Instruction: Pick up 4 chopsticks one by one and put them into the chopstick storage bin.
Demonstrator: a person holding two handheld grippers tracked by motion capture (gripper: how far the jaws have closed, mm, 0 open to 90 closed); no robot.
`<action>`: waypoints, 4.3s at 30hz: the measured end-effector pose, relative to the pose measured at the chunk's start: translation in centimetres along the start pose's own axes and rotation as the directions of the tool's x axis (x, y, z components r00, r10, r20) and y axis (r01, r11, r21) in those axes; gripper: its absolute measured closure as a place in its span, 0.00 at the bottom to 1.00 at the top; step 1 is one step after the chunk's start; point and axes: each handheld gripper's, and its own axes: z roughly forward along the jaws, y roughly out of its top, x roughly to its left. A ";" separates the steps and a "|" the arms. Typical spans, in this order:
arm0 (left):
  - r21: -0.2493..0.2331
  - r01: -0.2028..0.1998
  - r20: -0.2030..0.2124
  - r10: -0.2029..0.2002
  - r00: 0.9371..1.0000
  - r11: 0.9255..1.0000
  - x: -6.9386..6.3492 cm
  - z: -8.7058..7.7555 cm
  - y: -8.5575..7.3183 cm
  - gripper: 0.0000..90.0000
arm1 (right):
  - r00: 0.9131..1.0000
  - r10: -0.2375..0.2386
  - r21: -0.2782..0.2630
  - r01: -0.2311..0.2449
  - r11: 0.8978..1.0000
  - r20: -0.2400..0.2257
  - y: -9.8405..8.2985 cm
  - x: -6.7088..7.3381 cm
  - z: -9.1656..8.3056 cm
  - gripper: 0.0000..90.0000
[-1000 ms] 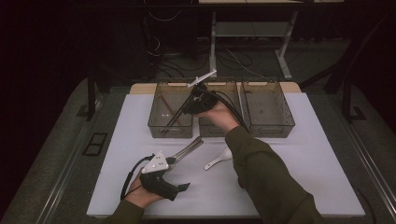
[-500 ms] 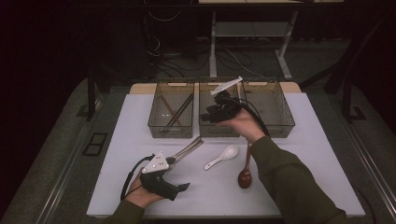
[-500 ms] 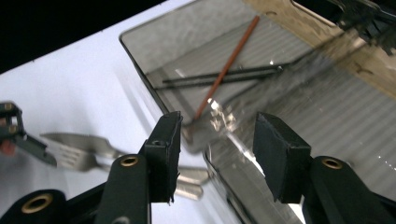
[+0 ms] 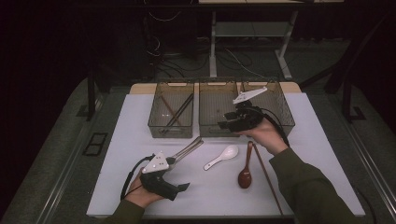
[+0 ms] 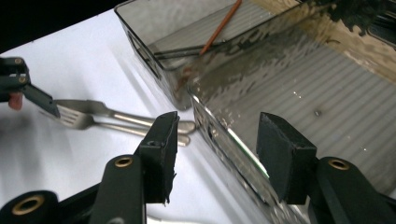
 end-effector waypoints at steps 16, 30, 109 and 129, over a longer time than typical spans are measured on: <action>0.009 -0.018 -0.003 0.018 1.000 1.000 0.5 0.1 -0.1 0.00 | 0.999 0.022 -0.030 -0.021 0.999 0.044 -5.4 -0.2 -3.3 0.53; 0.017 -0.021 -0.008 0.021 1.000 1.000 0.2 0.1 -0.1 0.00 | 0.987 0.087 0.015 -0.090 0.996 0.135 -10.6 -0.7 -4.8 0.59; 0.024 -0.030 -0.002 0.030 1.000 0.999 0.0 0.2 0.0 0.00 | 0.977 0.106 0.157 -0.136 0.978 0.182 -18.7 -0.9 -9.1 0.79; 0.025 -0.030 -0.002 0.030 1.000 0.999 0.0 0.2 0.0 0.00 | 0.970 0.056 0.212 -0.108 0.971 0.238 -19.4 -1.0 -8.6 0.92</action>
